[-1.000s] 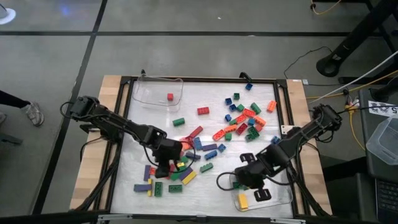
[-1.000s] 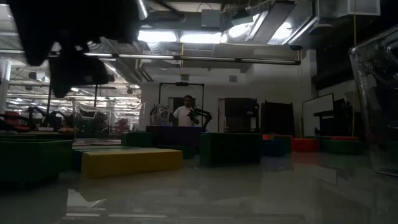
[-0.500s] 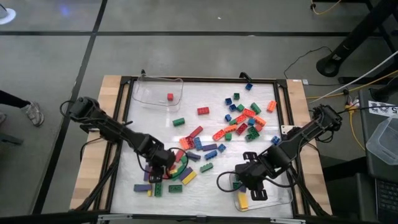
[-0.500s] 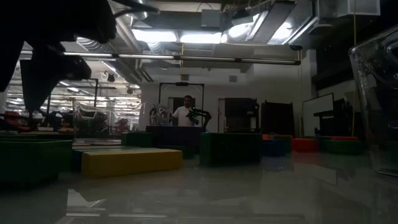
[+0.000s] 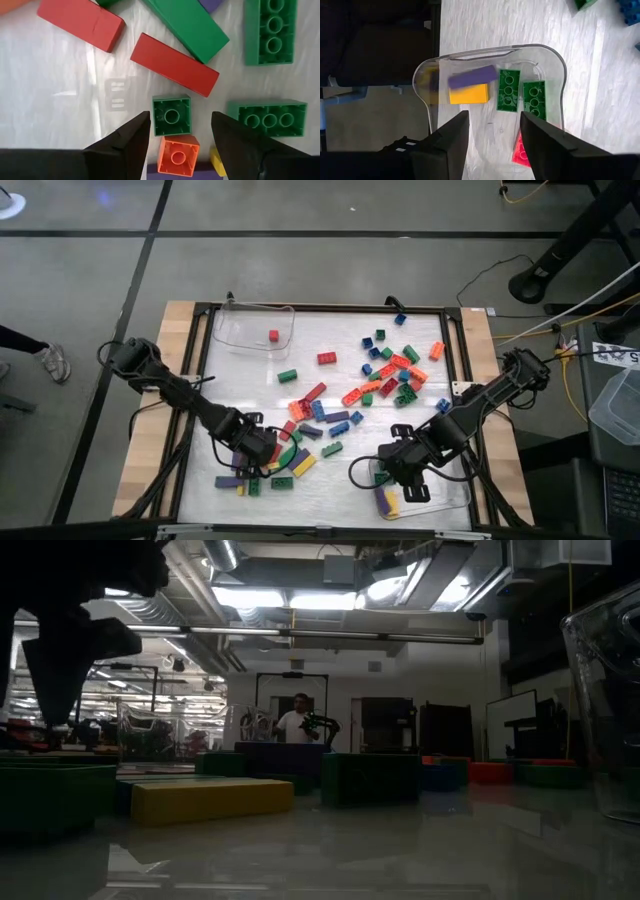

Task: Sort blocks by size
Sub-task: Put the square green game piece into the top transparent bin

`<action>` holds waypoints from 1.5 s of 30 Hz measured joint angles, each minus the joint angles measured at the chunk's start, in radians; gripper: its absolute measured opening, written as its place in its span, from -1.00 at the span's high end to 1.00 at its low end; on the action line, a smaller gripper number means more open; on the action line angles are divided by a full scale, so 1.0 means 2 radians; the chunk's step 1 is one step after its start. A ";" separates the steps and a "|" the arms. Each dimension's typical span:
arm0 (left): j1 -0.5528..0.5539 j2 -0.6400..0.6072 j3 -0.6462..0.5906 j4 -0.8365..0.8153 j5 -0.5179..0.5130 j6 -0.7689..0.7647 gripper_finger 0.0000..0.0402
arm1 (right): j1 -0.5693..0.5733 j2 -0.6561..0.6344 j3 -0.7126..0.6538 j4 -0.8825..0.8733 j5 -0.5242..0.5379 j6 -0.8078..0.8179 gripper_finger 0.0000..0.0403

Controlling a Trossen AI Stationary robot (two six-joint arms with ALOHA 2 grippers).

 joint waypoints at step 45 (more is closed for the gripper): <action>0.174 -0.049 0.000 -0.002 -0.053 0.168 0.40 | -0.149 0.000 -0.011 -0.033 0.114 -0.217 0.12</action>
